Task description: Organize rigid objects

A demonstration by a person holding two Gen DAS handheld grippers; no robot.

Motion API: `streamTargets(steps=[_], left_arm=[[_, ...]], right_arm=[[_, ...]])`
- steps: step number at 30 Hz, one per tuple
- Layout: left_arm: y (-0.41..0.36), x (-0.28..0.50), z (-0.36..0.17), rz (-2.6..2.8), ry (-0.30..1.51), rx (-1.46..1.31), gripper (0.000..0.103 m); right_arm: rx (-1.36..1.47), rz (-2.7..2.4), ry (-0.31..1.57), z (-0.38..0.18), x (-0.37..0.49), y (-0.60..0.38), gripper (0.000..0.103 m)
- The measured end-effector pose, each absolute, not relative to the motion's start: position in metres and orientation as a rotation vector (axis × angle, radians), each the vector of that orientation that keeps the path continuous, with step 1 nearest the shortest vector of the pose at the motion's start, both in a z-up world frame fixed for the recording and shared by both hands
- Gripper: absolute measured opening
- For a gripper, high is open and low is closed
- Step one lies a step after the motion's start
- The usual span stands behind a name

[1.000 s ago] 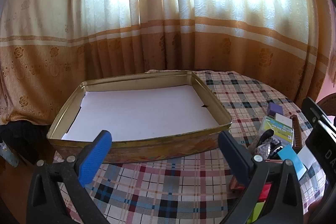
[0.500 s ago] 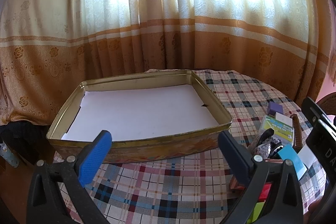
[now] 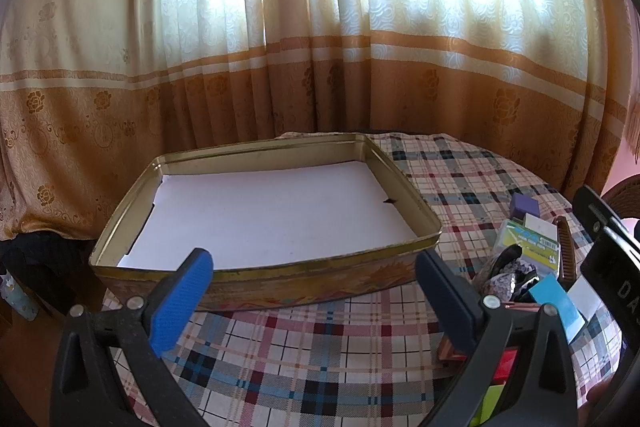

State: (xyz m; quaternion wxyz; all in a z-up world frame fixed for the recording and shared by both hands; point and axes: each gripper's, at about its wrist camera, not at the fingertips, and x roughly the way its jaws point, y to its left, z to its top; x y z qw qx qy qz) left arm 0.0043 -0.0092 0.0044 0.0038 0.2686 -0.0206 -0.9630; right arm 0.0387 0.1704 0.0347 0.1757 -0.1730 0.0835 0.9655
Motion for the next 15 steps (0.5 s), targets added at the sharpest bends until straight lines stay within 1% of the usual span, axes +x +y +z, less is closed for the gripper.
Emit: streamTargets(steps=[3, 6, 12, 15], left_arm=[[-0.010, 0.007, 0.006, -3.027, -0.064, 0.840, 0.103], [-0.007, 0.012, 0.005, -3.055, -0.085, 0.884, 0.103], [-0.001, 0.023, 0.004, -3.147, -0.116, 0.983, 0.103], [0.001, 0.029, 0.002, -3.176, -0.117, 1.035, 0.103]], right_arm=[[-0.505, 2.751, 0.245, 0.034, 0.037, 0.171, 0.103], [-0.539, 2.778, 0.299, 0.033, 0.035, 0.178, 0.103], [-0.753, 2.772, 0.367, 0.022, 0.036, 0.204, 0.103], [-0.783, 2.781, 0.348, 0.020, 0.050, 0.214, 0.102]])
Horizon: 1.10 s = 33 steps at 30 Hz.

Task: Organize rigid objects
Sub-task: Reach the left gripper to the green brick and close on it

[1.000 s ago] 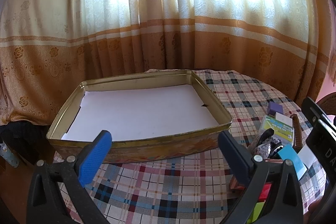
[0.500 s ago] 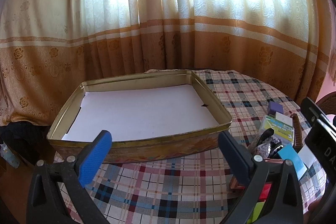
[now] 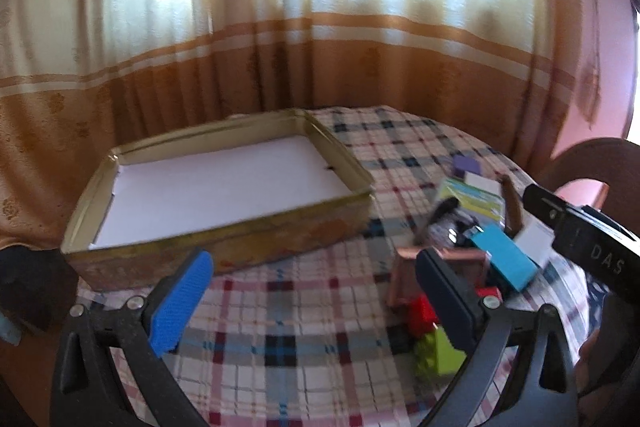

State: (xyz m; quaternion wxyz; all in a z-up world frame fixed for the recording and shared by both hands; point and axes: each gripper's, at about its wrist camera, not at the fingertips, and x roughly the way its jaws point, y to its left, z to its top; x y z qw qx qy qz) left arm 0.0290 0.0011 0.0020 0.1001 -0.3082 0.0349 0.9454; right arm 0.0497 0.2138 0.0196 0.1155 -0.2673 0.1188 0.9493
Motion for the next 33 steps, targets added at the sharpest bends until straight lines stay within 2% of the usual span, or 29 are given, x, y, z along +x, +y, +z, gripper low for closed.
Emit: streamTargets(steps=[6, 9, 11, 13, 15, 16, 18, 20, 22, 24, 33], left_arm=[[0.011, 0.040, -0.008, 2.634, 0.068, -1.000, 0.102], [0.023, 0.044, -0.013, 2.553, 0.070, -1.033, 0.096], [0.031, 0.047, -0.017, 2.515, 0.088, -1.053, 0.093], [0.038, 0.049, -0.020, 2.481, 0.106, -1.073, 0.093], [0.045, 0.050, -0.024, 2.463, 0.130, -1.086, 0.092], [0.048, 0.051, -0.026, 2.463, 0.146, -1.089, 0.090], [0.051, 0.049, -0.032, 2.454, 0.171, -1.108, 0.077], [0.052, 0.044, -0.040, 2.418, 0.167, -1.168, 0.057], [0.048, 0.043, -0.040, 2.409, 0.134, -1.172, 0.054], [0.045, 0.043, -0.040, 2.396, 0.105, -1.166, 0.045], [0.023, 0.043, -0.030, 2.442, 0.056, -1.131, 0.043]], right_arm=[[-0.766, 2.806, 0.212, 0.023, 0.080, 0.220, 0.102], [-0.767, 2.810, 0.154, 0.023, 0.089, 0.219, 0.102], [-0.771, 2.818, 0.161, 0.022, 0.093, 0.219, 0.099], [-0.786, 2.828, 0.164, 0.020, 0.093, 0.218, 0.088], [-0.809, 2.836, 0.177, 0.016, 0.092, 0.217, 0.085], [-0.816, 2.836, 0.185, 0.015, 0.092, 0.216, 0.085], [-0.812, 2.833, 0.196, 0.014, 0.094, 0.216, 0.085], [-0.817, 2.830, 0.213, 0.013, 0.095, 0.218, 0.085], [-0.827, 2.827, 0.226, 0.012, 0.094, 0.218, 0.085], [-0.846, 2.828, 0.246, 0.011, 0.094, 0.217, 0.085], [-0.935, 2.903, 0.283, 0.008, 0.095, 0.194, 0.085]])
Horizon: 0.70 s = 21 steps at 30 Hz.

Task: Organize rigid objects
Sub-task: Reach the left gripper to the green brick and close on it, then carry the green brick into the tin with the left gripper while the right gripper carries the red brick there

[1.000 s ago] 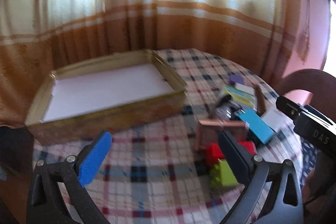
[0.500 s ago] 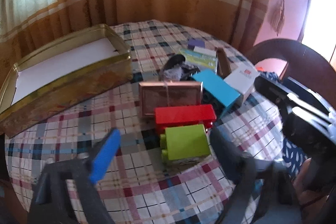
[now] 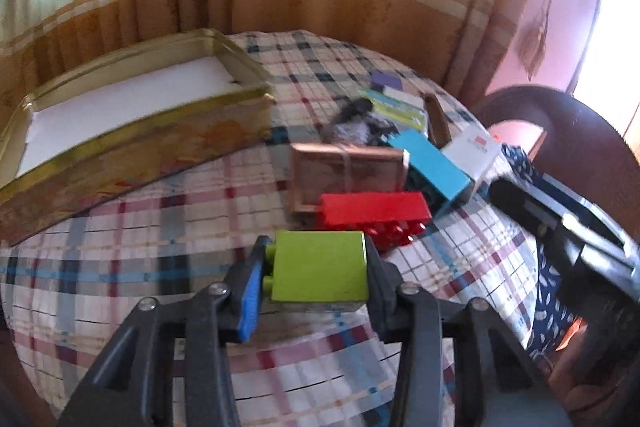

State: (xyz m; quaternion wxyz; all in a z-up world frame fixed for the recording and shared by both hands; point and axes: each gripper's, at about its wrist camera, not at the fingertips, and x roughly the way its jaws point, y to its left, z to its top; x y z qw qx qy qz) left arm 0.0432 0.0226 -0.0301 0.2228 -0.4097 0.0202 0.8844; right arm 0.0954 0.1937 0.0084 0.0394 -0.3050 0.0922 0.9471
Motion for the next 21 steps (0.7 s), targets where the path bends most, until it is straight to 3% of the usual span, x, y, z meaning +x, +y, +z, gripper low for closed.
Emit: streamTargets(steps=[16, 21], left_arm=[[-0.047, 0.039, -0.006, 2.639, 0.001, -1.053, 0.043], [-0.053, 0.036, -0.009, 2.637, -0.015, -1.068, 0.043]], right_arm=[[-1.369, 2.876, 0.401, -0.021, 0.032, 0.142, 0.086], [-1.367, 2.875, 0.271, -0.025, 0.030, 0.133, 0.084]])
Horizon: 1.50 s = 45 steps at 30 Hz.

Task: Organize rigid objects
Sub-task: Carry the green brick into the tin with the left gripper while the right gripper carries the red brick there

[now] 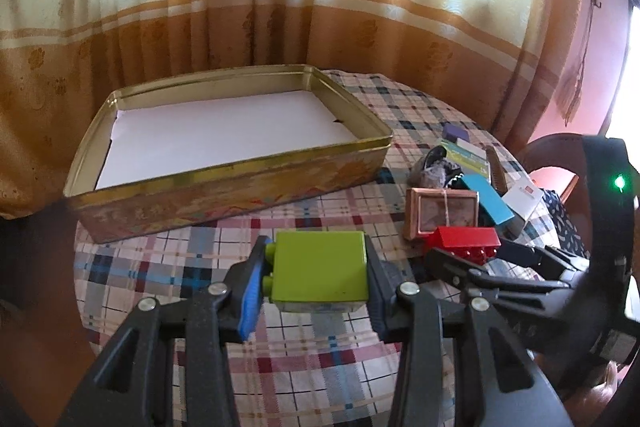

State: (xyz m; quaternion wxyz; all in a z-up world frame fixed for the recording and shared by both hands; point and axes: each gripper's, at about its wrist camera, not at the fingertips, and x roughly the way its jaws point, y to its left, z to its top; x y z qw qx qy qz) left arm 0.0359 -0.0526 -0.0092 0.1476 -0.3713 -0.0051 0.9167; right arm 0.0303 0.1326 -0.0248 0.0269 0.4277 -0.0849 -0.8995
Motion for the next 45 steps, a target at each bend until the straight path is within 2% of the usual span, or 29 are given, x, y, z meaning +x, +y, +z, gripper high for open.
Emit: streamTargets(steps=[2, 6, 11, 19, 25, 30, 38, 45], left_arm=[[-0.055, 0.035, -0.010, 2.644, -0.015, -1.069, 0.043], [-0.058, 0.036, -0.009, 2.653, -0.016, -1.063, 0.043], [-0.067, 0.036, -0.003, 2.687, -0.024, -1.037, 0.043], [-0.097, 0.020, 0.024, 2.854, -0.090, -0.936, 0.043], [-0.118, -0.006, 0.026, 2.971, -0.123, -0.907, 0.043], [-0.123, -0.029, 0.017, 3.047, -0.084, -0.908, 0.043], [-0.132, -0.058, 0.001, 3.082, -0.158, -0.967, 0.043], [-0.135, -0.069, -0.007, 3.083, -0.190, -1.029, 0.043]], right_arm=[[1.320, -2.792, -0.245, -0.024, 0.033, 0.133, 0.069], [1.333, -2.731, -0.339, -0.016, 0.036, 0.137, 0.070], [1.156, -2.721, -0.337, 0.025, 0.047, 0.125, 0.070], [0.871, -2.794, -0.189, 0.067, 0.013, 0.086, 0.070], [0.785, -2.833, -0.082, 0.062, -0.029, 0.052, 0.070], [0.819, -2.830, -0.057, 0.050, -0.050, 0.033, 0.070], [0.846, -2.863, 0.075, 0.027, -0.070, 0.016, 0.070], [0.926, -2.840, 0.037, 0.009, -0.083, 0.022, 0.070]])
